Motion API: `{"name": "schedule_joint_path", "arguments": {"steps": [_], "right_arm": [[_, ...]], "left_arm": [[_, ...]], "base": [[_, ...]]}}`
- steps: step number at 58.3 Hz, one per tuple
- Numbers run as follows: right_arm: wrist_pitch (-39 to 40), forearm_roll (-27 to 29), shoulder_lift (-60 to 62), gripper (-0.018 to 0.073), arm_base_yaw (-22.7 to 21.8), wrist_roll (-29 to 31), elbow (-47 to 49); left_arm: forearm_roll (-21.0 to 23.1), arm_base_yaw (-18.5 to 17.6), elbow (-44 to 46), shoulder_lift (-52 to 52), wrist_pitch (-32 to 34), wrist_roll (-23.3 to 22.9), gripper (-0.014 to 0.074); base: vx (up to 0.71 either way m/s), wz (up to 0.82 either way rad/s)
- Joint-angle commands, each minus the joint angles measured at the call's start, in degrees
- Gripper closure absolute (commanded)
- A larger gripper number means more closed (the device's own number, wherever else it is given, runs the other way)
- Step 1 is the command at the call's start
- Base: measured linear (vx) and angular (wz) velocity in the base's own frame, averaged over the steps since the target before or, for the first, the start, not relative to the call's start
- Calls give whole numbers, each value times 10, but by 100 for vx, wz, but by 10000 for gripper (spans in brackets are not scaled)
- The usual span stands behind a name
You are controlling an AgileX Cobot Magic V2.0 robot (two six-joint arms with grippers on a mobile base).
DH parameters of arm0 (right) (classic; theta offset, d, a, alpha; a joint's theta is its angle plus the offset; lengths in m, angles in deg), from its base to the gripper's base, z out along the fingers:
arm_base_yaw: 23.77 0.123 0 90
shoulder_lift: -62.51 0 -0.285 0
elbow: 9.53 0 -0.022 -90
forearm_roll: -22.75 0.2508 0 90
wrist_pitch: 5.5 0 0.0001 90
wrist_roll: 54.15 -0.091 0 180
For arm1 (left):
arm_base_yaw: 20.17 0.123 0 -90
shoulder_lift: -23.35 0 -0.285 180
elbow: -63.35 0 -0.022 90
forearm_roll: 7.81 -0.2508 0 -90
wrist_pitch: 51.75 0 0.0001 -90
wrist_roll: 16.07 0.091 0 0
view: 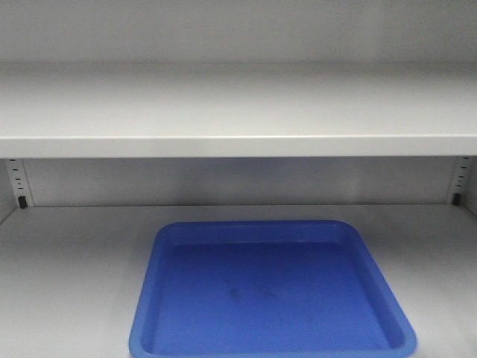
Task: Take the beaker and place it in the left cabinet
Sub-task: 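Approach the open cabinet shelf holding the blue tray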
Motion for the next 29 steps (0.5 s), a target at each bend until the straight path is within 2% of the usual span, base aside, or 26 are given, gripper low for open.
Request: {"name": "schedule_joint_path", "arguments": {"steps": [1, 29], "right_arm": [[39, -14, -2, 565, 0, 5, 17], [39, -14, -2, 565, 0, 5, 17]], "left_arm": [[5, -2, -9, -11, 48, -2, 596], [5, -2, -9, -11, 48, -2, 596]], "base": [[16, 19], [6, 6]]}}
